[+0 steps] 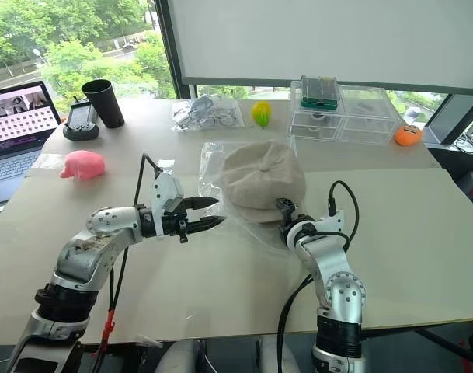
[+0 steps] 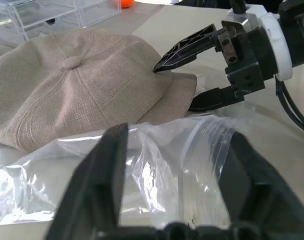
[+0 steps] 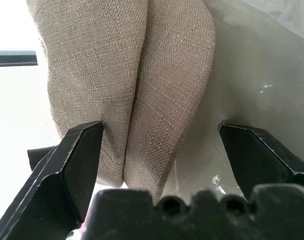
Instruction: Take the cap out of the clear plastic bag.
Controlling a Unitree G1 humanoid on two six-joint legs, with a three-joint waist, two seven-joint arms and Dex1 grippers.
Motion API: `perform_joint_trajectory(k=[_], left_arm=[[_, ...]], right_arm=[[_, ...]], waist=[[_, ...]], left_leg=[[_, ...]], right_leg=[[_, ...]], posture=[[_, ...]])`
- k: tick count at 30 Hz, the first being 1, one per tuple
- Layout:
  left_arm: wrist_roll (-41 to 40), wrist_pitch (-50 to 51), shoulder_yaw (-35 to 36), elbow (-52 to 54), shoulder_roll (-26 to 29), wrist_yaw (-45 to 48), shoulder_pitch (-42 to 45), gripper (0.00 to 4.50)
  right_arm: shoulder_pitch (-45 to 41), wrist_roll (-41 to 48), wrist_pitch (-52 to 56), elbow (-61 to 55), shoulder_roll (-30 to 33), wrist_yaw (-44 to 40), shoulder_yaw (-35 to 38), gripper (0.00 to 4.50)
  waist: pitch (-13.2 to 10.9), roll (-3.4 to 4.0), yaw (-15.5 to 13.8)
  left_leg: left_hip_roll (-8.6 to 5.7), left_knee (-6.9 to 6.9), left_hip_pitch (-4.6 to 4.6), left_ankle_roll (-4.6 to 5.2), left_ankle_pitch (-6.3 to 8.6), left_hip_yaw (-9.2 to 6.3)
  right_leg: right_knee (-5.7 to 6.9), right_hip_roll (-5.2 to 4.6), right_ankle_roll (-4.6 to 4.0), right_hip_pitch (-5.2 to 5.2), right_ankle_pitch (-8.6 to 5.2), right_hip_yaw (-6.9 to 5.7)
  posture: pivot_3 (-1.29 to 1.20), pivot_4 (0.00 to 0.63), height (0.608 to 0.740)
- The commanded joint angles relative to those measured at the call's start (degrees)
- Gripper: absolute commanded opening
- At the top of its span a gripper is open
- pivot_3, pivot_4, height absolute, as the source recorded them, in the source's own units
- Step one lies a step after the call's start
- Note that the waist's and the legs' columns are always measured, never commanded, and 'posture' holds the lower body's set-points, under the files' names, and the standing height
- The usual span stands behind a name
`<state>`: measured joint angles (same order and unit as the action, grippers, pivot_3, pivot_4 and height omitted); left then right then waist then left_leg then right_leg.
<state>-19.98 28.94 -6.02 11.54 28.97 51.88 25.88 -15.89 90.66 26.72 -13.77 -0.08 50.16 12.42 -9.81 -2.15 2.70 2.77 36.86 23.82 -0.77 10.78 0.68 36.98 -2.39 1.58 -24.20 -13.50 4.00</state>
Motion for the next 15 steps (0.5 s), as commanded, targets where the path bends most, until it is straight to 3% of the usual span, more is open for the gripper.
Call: perform_joint_trajectory(k=[1, 4, 8, 15], left_arm=[[-0.33, -0.26, 0.03, 1.96, 1.0, 0.29, -0.1, 4.46], [0.38, -0.99, -0.08, 1.67, 1.93, 0.38, -0.43, 4.46], [-2.05, 0.53, 1.56, 3.58, 3.79, 1.85, -1.98, 4.46], [-11.1, 7.61, 9.4, 7.84, 12.19, 6.61, -8.59, 4.46]], right_arm=[[0.36, -0.91, 0.78, 1.17, 0.28, 0.45, 0.48, 4.5], [1.0, -0.76, 2.06, 0.69, 1.48, 0.21, 0.34, 4.5], [4.28, 2.0, 7.12, -3.45, 7.77, -1.68, 0.63, 4.5], [12.06, 16.18, 18.35, -13.34, 32.88, -9.03, 5.82, 4.5]], waist=[[0.0, 0.0, 0.01], [0.0, 0.0, 0.02], [0.0, 0.0, -0.2], [-0.02, 0.03, -0.12]], left_leg=[[0.0, 0.0, 0.0, 0.0, 0.0, 0.0], [0.0, 0.0, 0.0, 0.0, 0.0, 0.0], [0.0, 0.0, 0.01, 0.0, 0.0, 0.0], [-0.02, -0.01, 0.19, 0.01, 0.01, 0.04]], right_leg=[[0.0, 0.0, 0.0, 0.0, 0.0, 0.0], [0.0, 0.0, 0.01, 0.0, -0.01, 0.0], [-0.03, -0.01, -0.01, 0.0, -0.02, -0.01], [-0.2, -0.08, -0.03, -0.08, -0.03, -0.01]], posture=[[0.0, 0.15, 0.74], [0.0, 0.15, 0.74], [0.0, 0.15, 0.74], [0.0, 0.15, 0.74]])
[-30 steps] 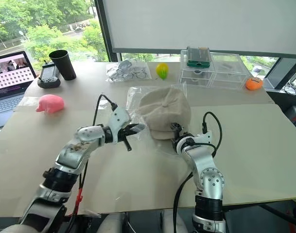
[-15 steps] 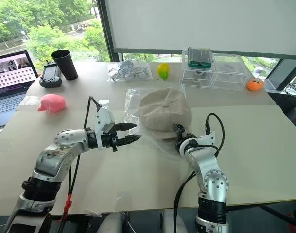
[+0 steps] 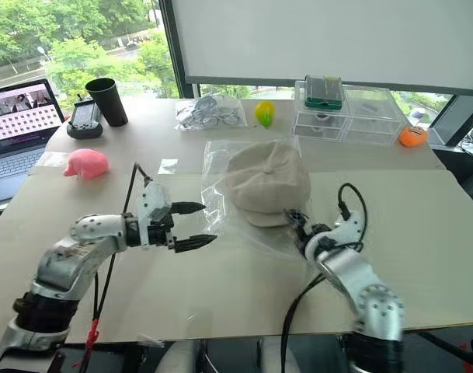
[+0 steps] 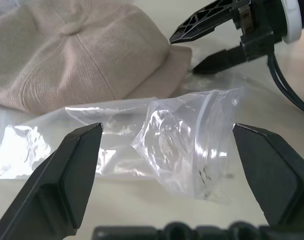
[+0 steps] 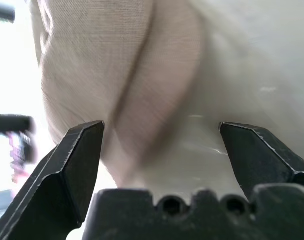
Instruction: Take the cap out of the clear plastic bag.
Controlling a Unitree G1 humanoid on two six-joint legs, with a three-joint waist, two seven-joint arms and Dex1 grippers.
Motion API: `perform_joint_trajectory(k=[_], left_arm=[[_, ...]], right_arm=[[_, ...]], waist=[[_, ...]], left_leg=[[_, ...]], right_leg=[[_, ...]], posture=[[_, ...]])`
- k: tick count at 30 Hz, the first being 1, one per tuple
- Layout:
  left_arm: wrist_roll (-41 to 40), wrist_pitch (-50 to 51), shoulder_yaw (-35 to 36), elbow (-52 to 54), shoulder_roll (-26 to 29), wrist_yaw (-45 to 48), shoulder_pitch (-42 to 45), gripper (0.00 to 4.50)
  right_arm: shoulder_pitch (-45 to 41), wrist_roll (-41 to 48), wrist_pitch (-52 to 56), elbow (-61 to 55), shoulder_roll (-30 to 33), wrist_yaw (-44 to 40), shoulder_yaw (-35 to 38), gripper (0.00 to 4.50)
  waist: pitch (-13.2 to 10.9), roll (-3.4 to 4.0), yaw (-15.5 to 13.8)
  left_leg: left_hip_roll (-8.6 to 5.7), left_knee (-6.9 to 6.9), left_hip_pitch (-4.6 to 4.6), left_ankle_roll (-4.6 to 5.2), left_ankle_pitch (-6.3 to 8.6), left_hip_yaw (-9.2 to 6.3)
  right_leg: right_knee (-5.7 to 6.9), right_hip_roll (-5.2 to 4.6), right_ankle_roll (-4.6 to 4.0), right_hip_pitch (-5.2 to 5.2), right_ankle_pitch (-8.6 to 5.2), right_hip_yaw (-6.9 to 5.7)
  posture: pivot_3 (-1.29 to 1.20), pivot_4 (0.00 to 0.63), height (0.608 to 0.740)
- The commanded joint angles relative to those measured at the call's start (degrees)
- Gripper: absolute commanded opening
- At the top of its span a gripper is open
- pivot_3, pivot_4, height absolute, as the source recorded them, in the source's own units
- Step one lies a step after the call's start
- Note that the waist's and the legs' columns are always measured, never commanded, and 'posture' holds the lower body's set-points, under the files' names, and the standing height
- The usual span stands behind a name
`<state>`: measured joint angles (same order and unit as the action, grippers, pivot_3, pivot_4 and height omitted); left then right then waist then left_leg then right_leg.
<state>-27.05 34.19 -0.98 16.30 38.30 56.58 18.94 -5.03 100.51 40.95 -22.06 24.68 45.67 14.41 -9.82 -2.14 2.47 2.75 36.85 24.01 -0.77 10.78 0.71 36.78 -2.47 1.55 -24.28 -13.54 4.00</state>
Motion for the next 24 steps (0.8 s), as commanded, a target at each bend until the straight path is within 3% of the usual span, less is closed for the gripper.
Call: perform_joint_trajectory(k=[1, 6, 8, 10, 13, 15, 17, 24], left_arm=[[-5.26, 3.46, 6.12, 2.87, 3.96, 2.13, -2.77, 4.46], [-9.14, 6.87, 12.25, 0.97, 3.89, -1.86, -4.59, 4.46], [-8.18, 6.1, 16.48, -2.97, 0.27, -9.55, -3.44, 4.46], [-4.27, 3.83, 19.35, -6.94, -2.78, -18.28, -2.78, 4.46], [3.11, -0.19, 20.81, -9.8, -6.79, -30.71, -2.32, 4.46], [8.74, -3.2, 22.36, -9.4, -12.71, -43.33, -3.79, 4.46], [10.46, -4.87, 24.74, -8.47, -18.09, -50.92, -5.0, 4.46], [11.11, -8.18, 26.85, -8.18, -22.12, -55.06, -8.74, 4.46]], right_arm=[[1.51, 6.24, 6.92, -5.56, 13.15, -8.19, 4.51, 4.5], [0.32, 2.7, 12.33, -5.26, 26.62, -23.8, 6.28, 4.5], [-2.33, -10.07, 9.77, -6.07, 31.25, -32.61, 6.16, 4.5], [-5.12, -23.92, 6.0, -6.51, 34.59, -37.21, 2.57, 4.5], [-9.18, -39.72, -0.49, -2.91, 30.43, -35.3, -2.9, 4.5], [-11.05, -58.62, -6.84, 2.56, 26.7, -29.71, -11.92, 4.5], [-12.17, -70.24, -9.07, 7.42, 24.06, -27.5, -17.57, 4.5], [-13.2, -81.01, -13.9, 16.97, 16.37, -31.78, -15.14, 4.5]], waist=[[-0.01, 0.02, 0.26], [-0.02, 0.02, 0.14], [0.0, -0.02, -0.06], [-0.03, 0.39, -0.3], [0.1, 0.05, -0.14], [0.16, -0.15, -0.21], [0.21, -0.23, -0.4], [0.2, -0.22, -1.58]], left_leg=[[0.0, 0.0, -0.01, 0.0, 0.0, 0.03], [0.09, -0.03, -0.28, 0.01, -0.01, 0.07], [0.08, -0.03, -0.26, 0.02, -0.01, 0.06], [-0.06, 0.0, -0.16, 0.02, -0.01, 0.14], [0.0, 0.02, -0.17, 0.02, -0.01, 0.16], [0.04, -0.02, -0.16, 0.01, 0.0, 0.12], [-0.02, 0.0, -0.14, 0.0, 0.0, 0.16], [-0.12, 0.02, 0.25, 0.0, -0.01, 0.21]], right_leg=[[0.01, 0.0, 0.04, -0.02, -0.03, 0.04], [0.07, 0.1, 0.1, 0.13, -0.22, 0.07], [0.03, 0.1, 0.15, 0.13, -0.2, 0.05], [-0.04, -0.05, 0.35, 0.05, -0.14, 0.13], [-0.1, 0.04, 0.45, 0.04, -0.08, 0.13], [-0.13, 0.09, 0.43, 0.05, -0.08, 0.1], [-0.18, -0.02, 0.47, 0.08, -0.05, 0.14], [-0.06, -0.09, 0.09, -0.33, 0.25, 0.21]], posture=[[0.0, 0.15, 0.74], [0.0, 0.15, 0.74], [0.0, 0.15, 0.74], [0.0, 0.15, 0.74], [0.0, 0.15, 0.74], [0.0, 0.15, 0.74], [0.0, 0.15, 0.74], [0.0, 0.15, 0.74]])
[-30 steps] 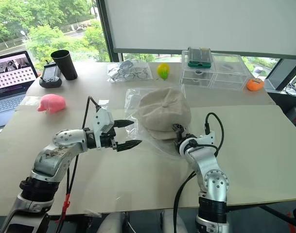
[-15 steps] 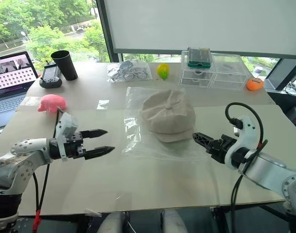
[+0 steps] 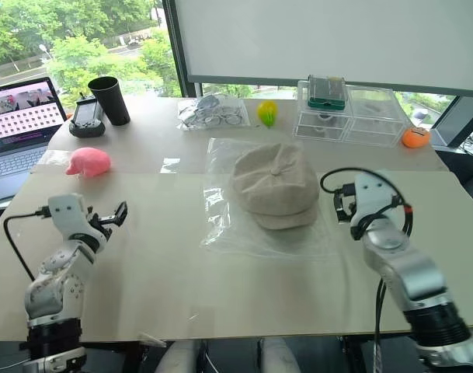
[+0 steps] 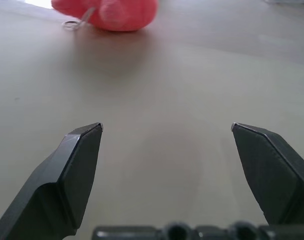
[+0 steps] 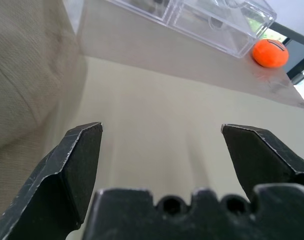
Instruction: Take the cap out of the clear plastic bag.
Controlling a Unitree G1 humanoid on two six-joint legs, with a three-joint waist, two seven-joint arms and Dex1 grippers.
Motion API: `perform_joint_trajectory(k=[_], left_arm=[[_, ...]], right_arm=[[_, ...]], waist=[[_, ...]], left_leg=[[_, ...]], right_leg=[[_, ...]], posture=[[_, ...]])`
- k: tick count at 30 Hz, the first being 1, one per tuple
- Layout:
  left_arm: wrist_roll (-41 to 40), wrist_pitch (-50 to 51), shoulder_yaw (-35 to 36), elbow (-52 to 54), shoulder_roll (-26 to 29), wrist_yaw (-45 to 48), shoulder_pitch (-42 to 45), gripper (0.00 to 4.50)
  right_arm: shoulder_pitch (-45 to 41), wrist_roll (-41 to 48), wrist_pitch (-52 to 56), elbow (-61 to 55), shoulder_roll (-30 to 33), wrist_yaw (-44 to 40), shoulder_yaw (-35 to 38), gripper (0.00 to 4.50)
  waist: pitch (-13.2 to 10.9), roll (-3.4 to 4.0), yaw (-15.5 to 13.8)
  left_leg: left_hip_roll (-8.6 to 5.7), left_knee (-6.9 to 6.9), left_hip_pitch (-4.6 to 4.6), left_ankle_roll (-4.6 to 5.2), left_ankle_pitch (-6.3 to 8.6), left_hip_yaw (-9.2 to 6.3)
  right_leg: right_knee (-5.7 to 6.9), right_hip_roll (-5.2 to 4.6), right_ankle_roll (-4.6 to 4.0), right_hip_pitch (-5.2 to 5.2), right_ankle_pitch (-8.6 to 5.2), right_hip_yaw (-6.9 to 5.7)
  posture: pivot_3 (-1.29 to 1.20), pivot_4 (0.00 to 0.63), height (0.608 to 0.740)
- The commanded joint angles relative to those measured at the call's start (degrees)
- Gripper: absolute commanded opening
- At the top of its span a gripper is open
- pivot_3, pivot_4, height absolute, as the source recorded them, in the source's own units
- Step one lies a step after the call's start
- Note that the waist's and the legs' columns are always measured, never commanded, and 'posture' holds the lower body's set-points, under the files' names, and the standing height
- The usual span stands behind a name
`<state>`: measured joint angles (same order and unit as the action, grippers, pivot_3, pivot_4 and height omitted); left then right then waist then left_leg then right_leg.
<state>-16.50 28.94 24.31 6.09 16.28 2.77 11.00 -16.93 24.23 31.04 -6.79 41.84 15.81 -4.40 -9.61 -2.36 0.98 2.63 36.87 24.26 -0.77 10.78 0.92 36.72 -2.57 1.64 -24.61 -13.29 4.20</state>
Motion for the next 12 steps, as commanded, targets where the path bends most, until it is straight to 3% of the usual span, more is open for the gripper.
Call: perform_joint_trajectory(k=[1, 12], left_arm=[[0.84, -3.72, 1.64, 2.0, 0.05, -1.39, -1.15, 4.46], [-0.36, -7.26, 2.47, 1.43, 0.42, -0.36, -1.96, 4.46]], right_arm=[[-1.45, -6.09, -4.75, 2.77, -1.32, -2.74, 3.97, 4.5], [-1.08, -13.57, -7.64, 6.42, -6.14, -9.21, 8.47, 4.5]], waist=[[0.0, 0.0, -0.11], [0.0, 0.0, -0.04]], left_leg=[[0.0, 0.0, -0.05, 0.0, 0.0, 0.01], [0.03, 0.01, -0.28, 0.0, 0.0, -0.01]], right_leg=[[0.0, 0.0, 0.0, 0.05, 0.0, 0.0], [-0.02, 0.05, 0.0, 0.3, 0.0, -0.04]], posture=[[0.0, 0.15, 0.74], [0.0, 0.15, 0.74]])
